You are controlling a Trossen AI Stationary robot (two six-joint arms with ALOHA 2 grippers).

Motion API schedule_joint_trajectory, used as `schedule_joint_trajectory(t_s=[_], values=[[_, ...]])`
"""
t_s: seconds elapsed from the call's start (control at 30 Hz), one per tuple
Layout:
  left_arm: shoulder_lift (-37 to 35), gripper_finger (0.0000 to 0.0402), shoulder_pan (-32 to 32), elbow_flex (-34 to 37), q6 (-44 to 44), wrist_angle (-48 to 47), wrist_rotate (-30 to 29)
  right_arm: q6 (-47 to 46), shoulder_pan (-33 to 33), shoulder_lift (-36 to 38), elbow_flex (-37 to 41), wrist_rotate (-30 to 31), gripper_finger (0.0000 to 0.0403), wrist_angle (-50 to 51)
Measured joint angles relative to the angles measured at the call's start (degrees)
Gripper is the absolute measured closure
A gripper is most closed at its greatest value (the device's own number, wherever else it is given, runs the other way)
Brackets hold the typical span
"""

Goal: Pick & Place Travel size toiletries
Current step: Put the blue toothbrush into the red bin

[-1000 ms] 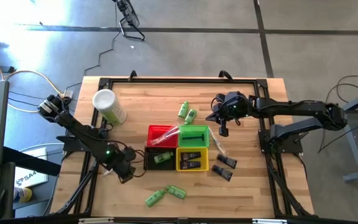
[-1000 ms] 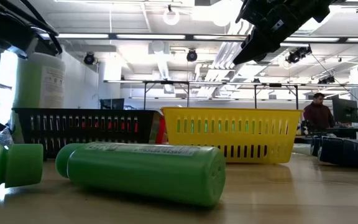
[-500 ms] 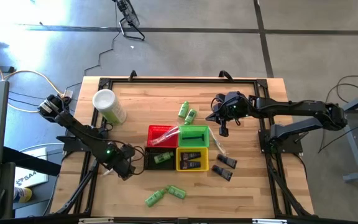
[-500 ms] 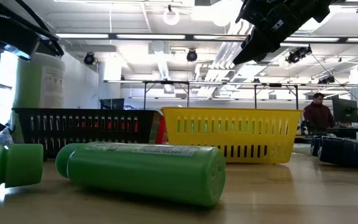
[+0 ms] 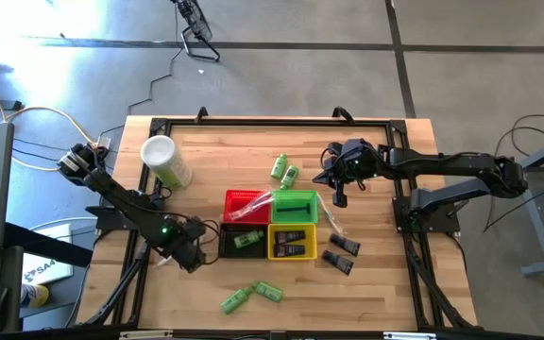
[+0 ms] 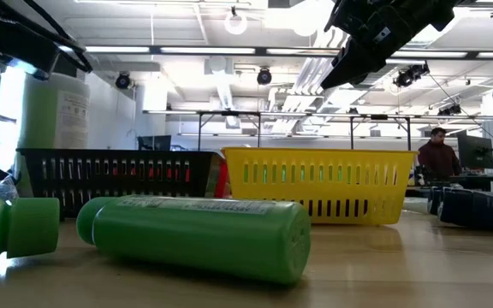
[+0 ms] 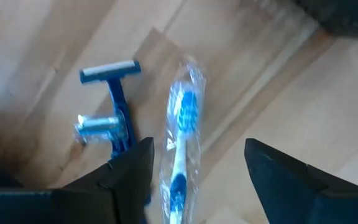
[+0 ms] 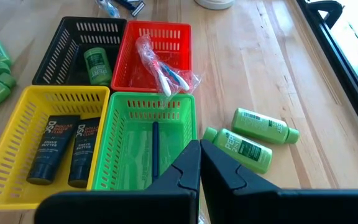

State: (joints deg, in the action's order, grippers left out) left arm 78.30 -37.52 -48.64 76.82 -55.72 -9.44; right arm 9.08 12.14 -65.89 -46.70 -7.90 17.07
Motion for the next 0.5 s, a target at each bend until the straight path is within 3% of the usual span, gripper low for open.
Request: schedule_joint_trajectory(t_s=[0.33, 0.5], values=[[0.7, 0.0156, 0.0, 0.2, -0.5, -0.8, -1.8, -0.3, 0.0, 0.0, 0.0, 0.0, 0.0400, 0.0], [1.6, 0.0156, 0.0, 4.7, -2.3, 7.1, -1.9, -0.3, 0.0, 0.0, 0.0, 0.0, 0.0400, -0.2]])
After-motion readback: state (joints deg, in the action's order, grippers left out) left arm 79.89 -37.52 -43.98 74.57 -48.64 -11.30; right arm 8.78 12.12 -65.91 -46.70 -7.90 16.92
